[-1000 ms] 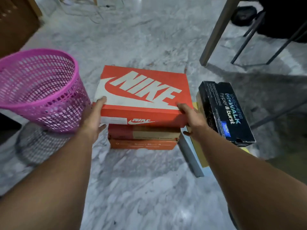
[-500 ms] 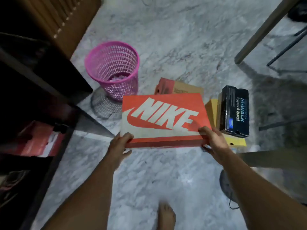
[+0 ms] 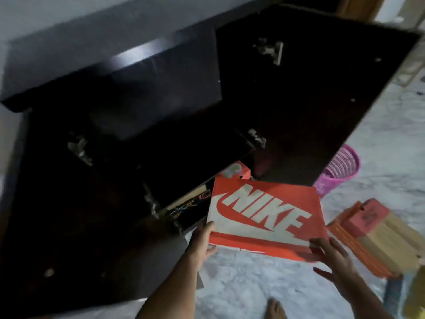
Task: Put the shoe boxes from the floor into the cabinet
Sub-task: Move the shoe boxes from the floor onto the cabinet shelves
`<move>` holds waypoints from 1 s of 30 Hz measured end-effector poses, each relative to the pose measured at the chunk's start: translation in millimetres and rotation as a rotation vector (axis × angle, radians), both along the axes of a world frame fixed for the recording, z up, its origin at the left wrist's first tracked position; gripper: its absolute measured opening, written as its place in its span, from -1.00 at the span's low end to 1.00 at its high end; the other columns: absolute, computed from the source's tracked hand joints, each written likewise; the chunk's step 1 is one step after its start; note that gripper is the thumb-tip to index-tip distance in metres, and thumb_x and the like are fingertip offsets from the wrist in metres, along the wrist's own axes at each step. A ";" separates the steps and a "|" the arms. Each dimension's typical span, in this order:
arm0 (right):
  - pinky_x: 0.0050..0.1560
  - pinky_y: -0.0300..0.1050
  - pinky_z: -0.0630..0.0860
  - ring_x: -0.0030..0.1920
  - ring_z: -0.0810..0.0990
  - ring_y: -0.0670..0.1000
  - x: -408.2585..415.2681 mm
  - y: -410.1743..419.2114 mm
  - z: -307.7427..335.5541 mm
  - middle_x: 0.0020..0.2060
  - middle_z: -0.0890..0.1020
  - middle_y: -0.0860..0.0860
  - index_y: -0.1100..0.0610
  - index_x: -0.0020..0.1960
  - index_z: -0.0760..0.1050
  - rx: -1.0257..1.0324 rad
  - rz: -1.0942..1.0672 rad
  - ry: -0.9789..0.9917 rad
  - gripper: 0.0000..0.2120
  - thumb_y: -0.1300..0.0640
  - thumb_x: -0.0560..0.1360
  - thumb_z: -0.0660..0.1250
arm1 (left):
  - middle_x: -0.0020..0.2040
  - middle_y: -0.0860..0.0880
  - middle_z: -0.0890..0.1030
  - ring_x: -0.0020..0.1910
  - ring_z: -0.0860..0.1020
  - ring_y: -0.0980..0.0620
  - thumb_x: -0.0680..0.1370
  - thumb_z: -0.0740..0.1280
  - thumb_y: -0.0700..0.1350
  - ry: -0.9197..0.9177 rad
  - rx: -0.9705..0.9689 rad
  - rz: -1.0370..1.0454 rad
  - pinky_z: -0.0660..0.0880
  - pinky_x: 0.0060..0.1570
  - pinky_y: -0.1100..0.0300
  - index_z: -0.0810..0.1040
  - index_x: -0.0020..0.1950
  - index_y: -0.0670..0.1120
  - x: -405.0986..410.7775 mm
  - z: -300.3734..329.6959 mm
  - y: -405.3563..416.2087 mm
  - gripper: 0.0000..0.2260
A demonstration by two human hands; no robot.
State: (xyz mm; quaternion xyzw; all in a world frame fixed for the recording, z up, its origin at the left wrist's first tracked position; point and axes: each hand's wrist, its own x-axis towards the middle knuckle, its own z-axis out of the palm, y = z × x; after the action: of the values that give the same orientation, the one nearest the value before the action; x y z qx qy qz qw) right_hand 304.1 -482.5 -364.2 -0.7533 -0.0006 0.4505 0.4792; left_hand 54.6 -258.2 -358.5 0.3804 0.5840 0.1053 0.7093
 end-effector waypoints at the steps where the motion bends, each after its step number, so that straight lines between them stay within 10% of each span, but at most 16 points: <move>1: 0.22 0.35 0.53 0.16 0.65 0.16 -1.4 24.3 6.4 -0.02 0.75 0.03 0.06 0.14 0.60 0.003 0.038 -0.022 -0.62 -0.15 0.44 0.45 | 0.17 -0.15 0.66 0.18 0.61 -0.05 0.38 0.33 0.10 -0.005 0.014 0.052 0.53 0.25 -0.07 0.56 0.22 -0.07 -11.5 3.8 12.6 -0.54; 7: 0.03 0.09 0.61 0.08 0.65 0.15 10.8 168.6 6.0 0.09 0.72 0.09 0.08 0.22 0.61 -0.019 0.252 -0.092 -0.70 -0.01 0.55 0.39 | 0.14 -0.12 0.65 0.17 0.59 -0.06 0.56 0.34 -0.04 -0.071 0.083 0.418 0.52 0.29 -0.11 0.58 0.17 -0.02 -29.6 -8.0 78.7 -0.80; 12: -0.04 0.01 0.58 0.07 0.62 0.18 29.0 279.1 -26.0 0.07 0.64 0.15 0.08 0.27 0.56 -0.035 0.327 -0.068 -0.72 0.07 0.58 0.38 | 0.09 -0.08 0.61 0.06 0.57 0.01 0.61 0.29 -0.08 -0.090 0.083 0.673 0.55 -0.20 0.16 0.54 0.20 -0.03 -8.5 -48.3 139.8 -0.82; 18: 0.10 0.13 0.54 -0.15 0.55 -0.05 41.8 398.7 -76.8 0.00 0.62 0.06 -0.06 0.30 0.51 -0.040 0.453 -0.030 -0.65 0.25 0.58 0.34 | 0.29 -0.07 0.59 0.35 0.50 -0.04 0.56 0.36 -0.02 -0.121 0.041 0.915 0.44 0.23 0.05 0.55 0.36 -0.02 0.2 -106.7 209.1 -0.63; 24: 0.36 0.31 0.46 0.25 0.57 0.31 22.4 480.7 -119.5 0.42 0.49 0.19 0.12 0.55 0.27 -0.054 0.584 0.111 -0.55 0.11 0.69 0.24 | 0.14 -0.07 0.59 0.31 0.50 -0.11 0.59 0.33 -0.14 -0.303 0.011 1.189 0.53 0.12 0.02 0.47 0.36 -0.11 10.6 -144.8 240.1 -0.67; 30: -0.17 0.02 0.60 -0.14 0.56 0.02 -6.0 515.4 -114.2 0.04 0.55 0.26 0.26 0.30 0.38 0.081 0.459 0.263 -0.76 0.36 0.65 0.24 | 0.19 -0.06 0.57 0.18 0.55 -0.07 0.58 0.35 -0.06 -0.404 0.076 1.371 0.56 0.18 0.03 0.48 0.45 -0.08 17.8 -133.6 269.7 -0.57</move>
State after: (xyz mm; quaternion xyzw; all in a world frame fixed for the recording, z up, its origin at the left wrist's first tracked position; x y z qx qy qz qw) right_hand 298.0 32.8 -478.5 -0.6486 -0.1271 0.6412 0.3900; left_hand 72.3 11.5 -492.1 -0.0748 0.5446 0.6161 0.5641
